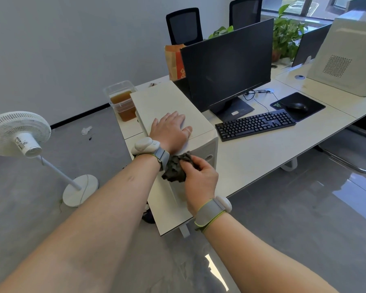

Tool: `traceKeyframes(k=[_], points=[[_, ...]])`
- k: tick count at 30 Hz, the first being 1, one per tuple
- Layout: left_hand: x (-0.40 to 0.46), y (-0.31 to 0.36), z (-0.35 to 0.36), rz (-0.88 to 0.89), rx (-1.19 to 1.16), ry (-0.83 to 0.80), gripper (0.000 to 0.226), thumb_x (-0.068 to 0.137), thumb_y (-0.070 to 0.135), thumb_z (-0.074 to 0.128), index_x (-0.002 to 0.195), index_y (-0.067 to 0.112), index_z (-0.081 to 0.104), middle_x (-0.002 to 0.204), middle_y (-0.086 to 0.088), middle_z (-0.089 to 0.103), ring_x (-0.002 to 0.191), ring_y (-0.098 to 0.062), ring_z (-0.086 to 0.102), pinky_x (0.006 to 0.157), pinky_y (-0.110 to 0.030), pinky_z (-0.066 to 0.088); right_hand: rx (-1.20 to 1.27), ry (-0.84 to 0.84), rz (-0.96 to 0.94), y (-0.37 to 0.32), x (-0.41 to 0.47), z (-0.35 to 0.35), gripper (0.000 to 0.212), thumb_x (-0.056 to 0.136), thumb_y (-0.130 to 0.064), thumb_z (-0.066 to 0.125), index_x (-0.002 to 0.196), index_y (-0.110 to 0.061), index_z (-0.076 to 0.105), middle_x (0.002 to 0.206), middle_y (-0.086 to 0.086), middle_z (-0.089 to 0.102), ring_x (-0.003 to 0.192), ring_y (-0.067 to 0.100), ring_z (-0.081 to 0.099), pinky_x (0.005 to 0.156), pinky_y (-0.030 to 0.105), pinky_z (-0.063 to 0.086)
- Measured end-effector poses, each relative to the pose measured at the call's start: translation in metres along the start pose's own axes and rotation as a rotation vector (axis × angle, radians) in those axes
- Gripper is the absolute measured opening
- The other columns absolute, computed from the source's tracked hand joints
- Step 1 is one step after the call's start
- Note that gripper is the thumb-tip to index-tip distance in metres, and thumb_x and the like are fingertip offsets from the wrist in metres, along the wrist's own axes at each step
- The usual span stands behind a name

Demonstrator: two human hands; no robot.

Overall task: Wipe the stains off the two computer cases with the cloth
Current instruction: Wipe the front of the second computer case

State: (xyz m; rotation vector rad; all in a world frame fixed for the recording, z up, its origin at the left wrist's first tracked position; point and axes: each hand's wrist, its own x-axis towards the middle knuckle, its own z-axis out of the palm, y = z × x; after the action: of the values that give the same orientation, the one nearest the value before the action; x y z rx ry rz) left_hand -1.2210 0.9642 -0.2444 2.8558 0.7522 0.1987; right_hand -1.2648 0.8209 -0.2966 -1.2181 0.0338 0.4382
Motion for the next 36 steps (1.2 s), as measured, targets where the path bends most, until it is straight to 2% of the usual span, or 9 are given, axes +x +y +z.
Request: traceKeyframes(k=[4, 9, 13, 16, 21, 25, 27, 31, 36], points=[[0.001, -0.001, -0.001, -0.001, -0.006, 0.007, 0.043, 0.103, 0.046, 0.039, 0.137, 0.023, 0.052, 0.154, 0.001, 0.044, 0.15, -0.024, 0.029, 0.121, -0.053, 0.019, 0.116, 0.091, 0.096, -0.001, 0.005, 0.004, 0.017, 0.094, -0.002, 0.066, 0.104, -0.016, 0.07, 0.095, 0.004, 0.075, 0.086, 0.015, 0.072, 0.075, 0.023, 0.059], [0.003, -0.002, 0.002, 0.003, 0.003, 0.005, 0.04, 0.101, 0.047, 0.039, 0.13, 0.023, 0.054, 0.146, 0.002, 0.048, 0.145, -0.026, 0.035, 0.118, -0.054, 0.023, -0.065, -0.214, 0.107, 0.0, -0.006, 0.002, 0.02, 0.09, 0.006, 0.066, 0.097, -0.012, 0.07, 0.087, 0.008, 0.076, 0.08, 0.019, 0.073, 0.071, 0.032, 0.062], [0.004, -0.005, 0.004, -0.003, -0.002, -0.011, 0.043, 0.101, 0.049, 0.036, 0.133, 0.025, 0.052, 0.154, -0.001, 0.044, 0.147, -0.026, 0.032, 0.12, -0.055, 0.02, 0.11, 0.112, 0.122, -0.015, 0.022, -0.005, 0.016, 0.091, -0.001, 0.068, 0.105, -0.007, 0.071, 0.097, 0.015, 0.076, 0.086, 0.024, 0.073, 0.079, 0.037, 0.063], [0.005, -0.006, 0.007, -0.007, 0.016, -0.03, 0.048, 0.102, 0.05, 0.034, 0.141, 0.027, 0.048, 0.161, -0.001, 0.036, 0.151, -0.025, 0.027, 0.121, -0.056, 0.018, 0.172, 0.229, 0.037, -0.019, 0.041, -0.016, 0.016, 0.092, -0.007, 0.069, 0.107, -0.012, 0.07, 0.1, 0.009, 0.075, 0.091, 0.02, 0.072, 0.076, 0.026, 0.059], [0.004, -0.004, 0.005, -0.006, 0.023, -0.02, 0.052, 0.104, 0.05, 0.035, 0.149, 0.026, 0.043, 0.167, 0.001, 0.028, 0.155, -0.024, 0.021, 0.124, -0.054, 0.014, -0.083, -0.059, 0.029, -0.006, 0.031, -0.023, 0.016, 0.086, -0.003, 0.072, 0.098, -0.013, 0.074, 0.094, 0.013, 0.076, 0.088, 0.026, 0.074, 0.08, 0.037, 0.063], [0.003, -0.003, 0.005, -0.007, 0.033, -0.033, 0.054, 0.105, 0.049, 0.033, 0.154, 0.026, 0.039, 0.169, 0.001, 0.024, 0.156, -0.024, 0.018, 0.125, -0.054, 0.011, 0.076, 0.143, -0.078, -0.026, 0.054, -0.035, 0.013, 0.089, -0.009, 0.073, 0.098, -0.018, 0.071, 0.095, 0.005, 0.074, 0.09, 0.021, 0.073, 0.084, 0.037, 0.061], [0.003, -0.002, 0.004, -0.004, 0.032, -0.037, 0.055, 0.105, 0.049, 0.032, 0.155, 0.027, 0.036, 0.17, 0.001, 0.023, 0.156, -0.024, 0.017, 0.125, -0.053, 0.01, -0.018, 0.136, -0.095, -0.022, 0.061, -0.037, 0.015, 0.089, -0.009, 0.072, 0.099, -0.02, 0.071, 0.095, 0.002, 0.074, 0.089, 0.018, 0.073, 0.083, 0.036, 0.062], [0.002, -0.003, 0.004, -0.008, 0.042, -0.034, 0.055, 0.105, 0.049, 0.032, 0.155, 0.026, 0.037, 0.17, 0.001, 0.023, 0.156, -0.024, 0.017, 0.125, -0.053, 0.011, -0.259, 0.072, 0.01, -0.002, 0.06, -0.043, 0.015, 0.081, -0.013, 0.073, 0.094, -0.022, 0.072, 0.091, 0.004, 0.074, 0.088, 0.024, 0.072, 0.082, 0.05, 0.062], [0.003, -0.003, 0.003, -0.005, 0.053, -0.033, 0.055, 0.105, 0.05, 0.032, 0.155, 0.026, 0.037, 0.169, 0.001, 0.024, 0.156, -0.024, 0.018, 0.125, -0.053, 0.012, -0.342, 0.027, -0.204, 0.006, 0.057, -0.038, 0.02, 0.077, -0.034, 0.07, 0.096, -0.033, 0.07, 0.095, -0.003, 0.072, 0.092, 0.021, 0.07, 0.082, 0.041, 0.06]])
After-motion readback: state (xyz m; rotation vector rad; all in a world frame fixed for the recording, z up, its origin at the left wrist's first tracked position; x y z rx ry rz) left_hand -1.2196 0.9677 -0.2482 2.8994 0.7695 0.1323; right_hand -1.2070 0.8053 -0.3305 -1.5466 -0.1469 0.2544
